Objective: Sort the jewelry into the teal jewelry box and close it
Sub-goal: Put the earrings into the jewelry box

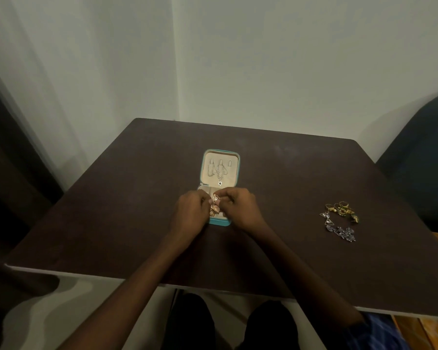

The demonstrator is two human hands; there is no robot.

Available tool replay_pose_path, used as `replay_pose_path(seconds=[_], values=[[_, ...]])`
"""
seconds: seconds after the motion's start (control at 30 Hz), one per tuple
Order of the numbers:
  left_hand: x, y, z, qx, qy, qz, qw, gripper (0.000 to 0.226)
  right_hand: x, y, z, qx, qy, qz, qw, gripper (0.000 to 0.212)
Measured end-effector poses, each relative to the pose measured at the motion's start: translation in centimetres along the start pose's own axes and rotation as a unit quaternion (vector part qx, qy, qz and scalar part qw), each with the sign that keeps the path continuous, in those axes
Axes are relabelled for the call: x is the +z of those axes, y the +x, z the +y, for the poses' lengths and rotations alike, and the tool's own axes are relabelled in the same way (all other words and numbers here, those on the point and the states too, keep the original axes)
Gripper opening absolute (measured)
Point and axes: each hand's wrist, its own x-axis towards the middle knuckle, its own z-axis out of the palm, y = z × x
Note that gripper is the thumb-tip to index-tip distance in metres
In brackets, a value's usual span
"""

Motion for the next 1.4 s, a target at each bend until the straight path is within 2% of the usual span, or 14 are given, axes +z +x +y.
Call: replay_pose_path(seconds=[0.1, 0.23, 0.33, 0.4, 0.53, 0.7, 0.77, 0.9, 1.07, 1.4], values=[[-0.8, 0.1, 0.1, -0.018, -0.068, -0.015, 0.997, 0.023, 0.0, -0.1, 0.0, 0.002, 0.005, -0.007, 1.000, 0.016], [-1.6, 0.3, 0.5, -0.040, -0.181, -0.067, 0.980, 0.016, -0.2, -0.3, -0.3, -0.009, 0.015, -0.015, 1.000, 0.018], [-1.8, 0.3, 0.8, -0.056, -0.272, -0.067, 0.958, 0.017, -0.1, -0.2, -0.4, 0.007, 0.019, -0.009, 1.000, 0.018], [-1.9, 0.2, 1.0, -0.062, -0.293, -0.059, 0.952, 0.021, 0.2, -0.2, -0.3, 0.030, 0.029, 0.005, 0.999, 0.011], [-1.9, 0.5, 1.0, -0.069, -0.272, -0.048, 0.959, 0.021, 0.6, -0.3, -0.4, 0.038, 0.018, 0.012, 0.999, 0.009], [-1.2, 0.8, 0.8, -0.086, -0.255, -0.039, 0.962, 0.016, 1.0, -1.1, 0.1, 0.006, -0.025, -0.009, 1.000, 0.026], [-1.1, 0.9, 0.6, -0.087, -0.239, -0.038, 0.966, 0.017, 1.2, -1.3, 0.2, -0.015, -0.045, -0.003, 0.999, 0.024], [-1.0, 1.2, 0.0, -0.063, -0.142, -0.030, 0.987, 0.018, 1.8, -1.7, 0.2, -0.065, -0.120, 0.013, 0.991, 0.006], [-0.7, 1.0, 0.0, -0.047, -0.076, -0.036, 0.995, 0.017, 2.4, -2.0, 0.5, -0.087, -0.196, 0.043, 0.976, 0.013], [-0.2, 0.5, 1.1, -0.009, 0.020, -0.033, 0.999, 0.013, 1.5, -2.4, 0.4, -0.080, -0.208, 0.030, 0.974, 0.018]])
